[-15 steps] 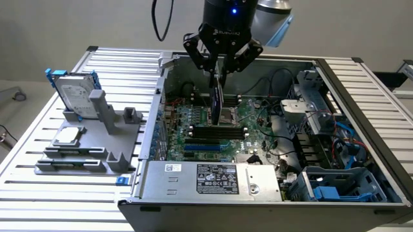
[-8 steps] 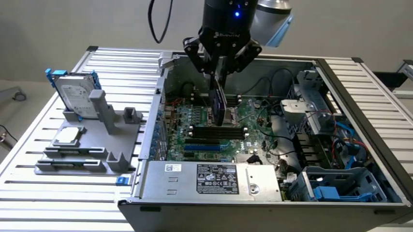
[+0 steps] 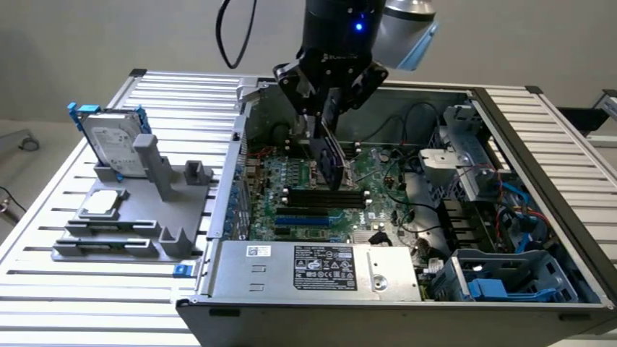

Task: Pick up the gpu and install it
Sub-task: 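Insert the gpu into the slot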

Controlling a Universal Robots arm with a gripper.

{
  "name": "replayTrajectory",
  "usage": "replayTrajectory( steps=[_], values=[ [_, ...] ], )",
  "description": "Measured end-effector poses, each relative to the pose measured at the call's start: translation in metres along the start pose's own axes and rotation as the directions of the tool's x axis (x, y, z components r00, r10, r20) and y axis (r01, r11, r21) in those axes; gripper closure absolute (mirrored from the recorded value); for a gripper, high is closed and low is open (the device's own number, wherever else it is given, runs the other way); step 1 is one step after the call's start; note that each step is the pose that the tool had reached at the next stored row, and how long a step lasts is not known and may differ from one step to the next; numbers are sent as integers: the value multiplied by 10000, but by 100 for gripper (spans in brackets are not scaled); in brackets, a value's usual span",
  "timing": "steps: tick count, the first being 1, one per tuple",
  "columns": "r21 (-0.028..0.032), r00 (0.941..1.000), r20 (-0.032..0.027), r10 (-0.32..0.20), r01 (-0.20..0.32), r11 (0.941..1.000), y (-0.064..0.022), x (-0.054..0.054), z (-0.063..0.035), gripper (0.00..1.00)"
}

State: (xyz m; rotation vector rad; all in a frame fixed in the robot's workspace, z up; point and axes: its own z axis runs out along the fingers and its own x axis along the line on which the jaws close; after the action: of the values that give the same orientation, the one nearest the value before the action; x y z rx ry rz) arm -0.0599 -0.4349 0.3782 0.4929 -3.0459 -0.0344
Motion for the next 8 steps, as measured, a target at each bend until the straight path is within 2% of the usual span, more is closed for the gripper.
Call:
replayTrajectory(
  steps=[4,8],
  values=[
    [17,9974,-15,-717,717,9974,-1,-1,31,73],
    [29,9895,-29,-1444,1444,9895,-2,-3,64,73]
  ],
)
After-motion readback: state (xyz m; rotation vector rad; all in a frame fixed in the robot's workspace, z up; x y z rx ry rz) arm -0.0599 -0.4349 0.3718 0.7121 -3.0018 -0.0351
